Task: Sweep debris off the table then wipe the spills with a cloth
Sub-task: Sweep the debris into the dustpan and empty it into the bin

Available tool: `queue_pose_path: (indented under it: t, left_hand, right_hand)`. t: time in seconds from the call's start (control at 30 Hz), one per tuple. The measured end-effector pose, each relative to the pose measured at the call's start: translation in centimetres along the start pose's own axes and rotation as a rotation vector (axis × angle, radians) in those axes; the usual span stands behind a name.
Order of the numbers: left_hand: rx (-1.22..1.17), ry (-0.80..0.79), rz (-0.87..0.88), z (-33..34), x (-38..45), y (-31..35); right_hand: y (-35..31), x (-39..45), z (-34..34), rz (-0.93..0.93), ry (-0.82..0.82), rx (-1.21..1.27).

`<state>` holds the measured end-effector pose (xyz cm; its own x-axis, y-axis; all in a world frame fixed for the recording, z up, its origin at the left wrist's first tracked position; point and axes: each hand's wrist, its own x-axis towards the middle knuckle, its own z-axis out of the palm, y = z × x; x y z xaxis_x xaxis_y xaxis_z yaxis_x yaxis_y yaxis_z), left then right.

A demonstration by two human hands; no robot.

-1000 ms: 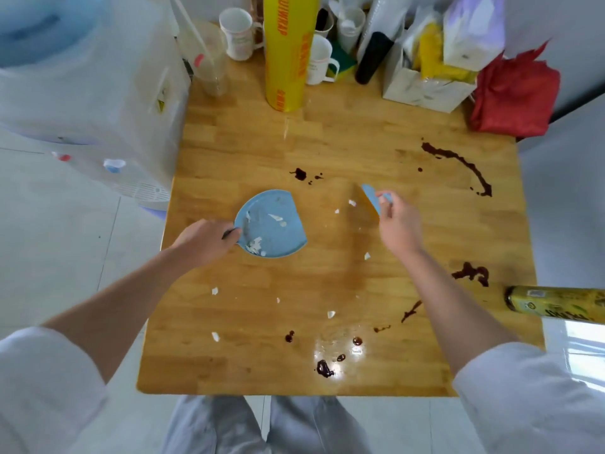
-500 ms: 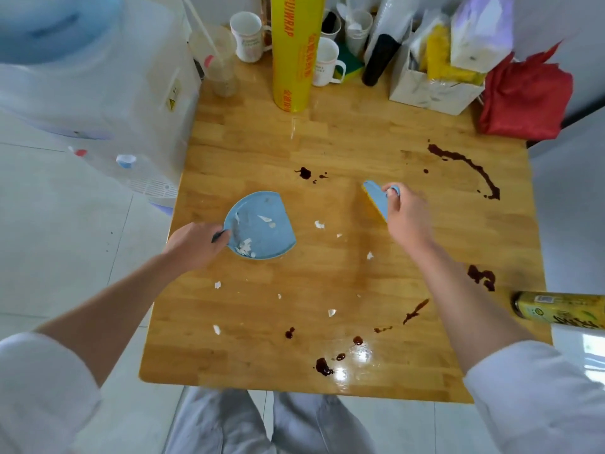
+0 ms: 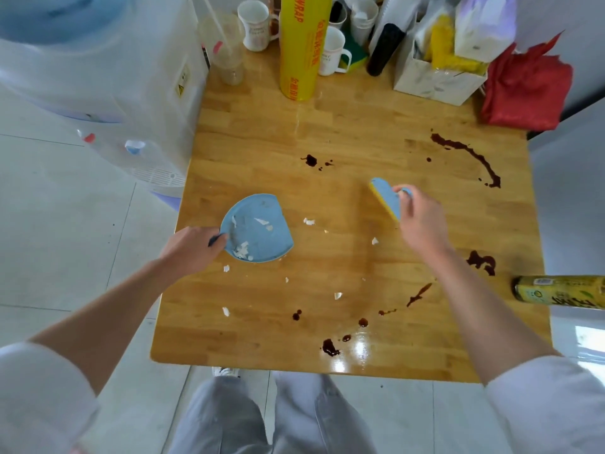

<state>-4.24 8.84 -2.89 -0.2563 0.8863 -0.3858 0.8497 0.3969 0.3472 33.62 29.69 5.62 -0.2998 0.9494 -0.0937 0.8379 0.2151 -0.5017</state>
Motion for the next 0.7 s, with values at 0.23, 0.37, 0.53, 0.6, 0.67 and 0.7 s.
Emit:
queue_pose_path:
  t: [0.23,0.37,0.53,0.6,0.67,0.7]
  left_hand:
    - [0.009,-0.021,0.090,1.0,-1.2,-0.8]
    - [0.001,-0.041,0.100,0.9,-2.1,-1.5]
    - [-0.015,-0.065,0.088,0.6,-3.1,-2.6]
    - [-0.023,-0.071,0.068,0.6,-3.6,-3.3]
    - [-0.019,-0.064,0.063,0.6,-4.4,-3.8]
    - [-0.020,-0.061,0.059,0.6,-4.5,-4.1]
  right_hand:
    - [-1.2,-5.5,4.0,0.162,-0.032,0.021]
    - [-5.8,-9.0,6.9,0.048,-0.059,0.143]
    - [-3.5,-8.6,3.2,0.154,0.179,0.061]
    - [-1.6,-9.2,2.3,0.232,0.197,0.022]
    - [-1.1,-10.6,2.8,0.268,0.148,-0.014]
    - [-1.2,-11.3,3.5,0.271,0.127,-0.013]
